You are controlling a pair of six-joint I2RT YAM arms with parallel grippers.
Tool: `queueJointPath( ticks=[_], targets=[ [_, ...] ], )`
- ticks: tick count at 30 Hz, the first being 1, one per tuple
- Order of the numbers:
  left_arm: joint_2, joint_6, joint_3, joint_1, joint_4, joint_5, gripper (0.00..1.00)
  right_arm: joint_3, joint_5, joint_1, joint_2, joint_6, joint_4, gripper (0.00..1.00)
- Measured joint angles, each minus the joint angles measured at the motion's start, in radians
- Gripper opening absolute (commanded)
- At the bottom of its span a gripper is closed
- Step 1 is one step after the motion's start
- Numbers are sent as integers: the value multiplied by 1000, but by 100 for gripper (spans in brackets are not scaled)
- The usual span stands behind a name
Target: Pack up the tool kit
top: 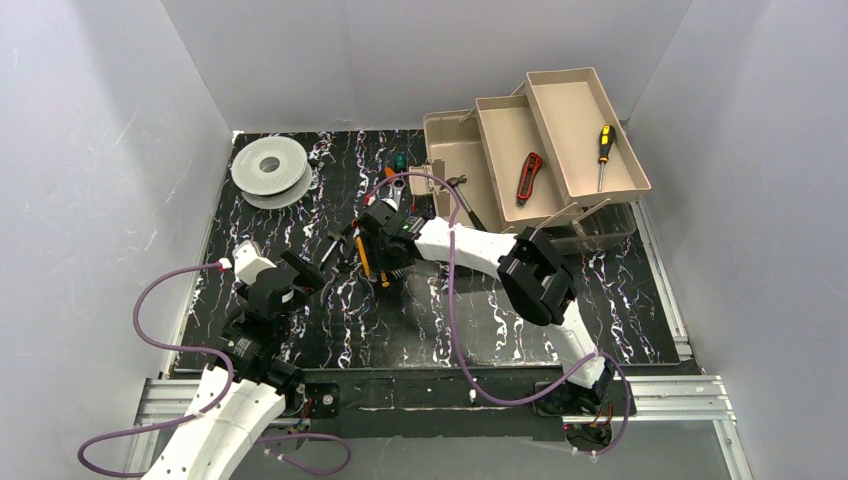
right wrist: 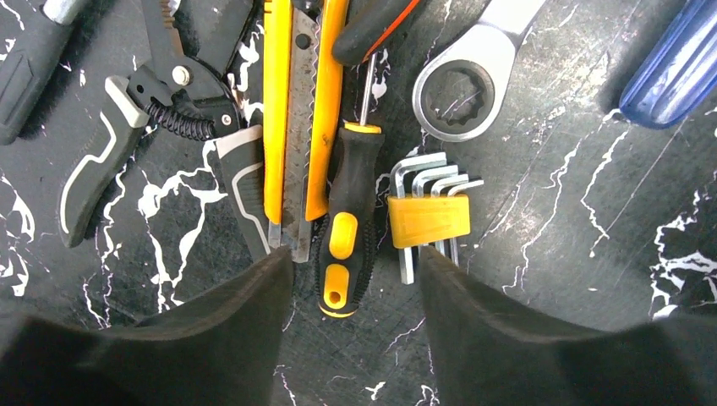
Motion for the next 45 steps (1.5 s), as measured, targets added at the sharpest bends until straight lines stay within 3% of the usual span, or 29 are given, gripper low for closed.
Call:
queueJointPath(
  ticks=[5,12,13,17,24,29,35,45],
  targets=[
    [-1,0,0,0,0,0,81,13,12,7,0,11,-10,50],
    [-1,0,0,0,1,2,81,19,8,11,24,23,-21,49],
    [-1,1,0,0,0,4,81,19,4,11,34,26,-21,45],
    [-1,2,0,0,0,8,81,31,-13,11,53,33,-21,13],
    [-1,5,0,0,1,14,81,29,-13,11,50,42,-27,2],
    [0,13,0,0,10,24,81,-43,-10,14,-22,12,-25,1],
    [7,40,0,0,31,60,81,-202,21,24,-256,-55,7,1],
    [28,66,-11,0,68,122,81,-264,268,30,-523,-219,27,1]
  ],
)
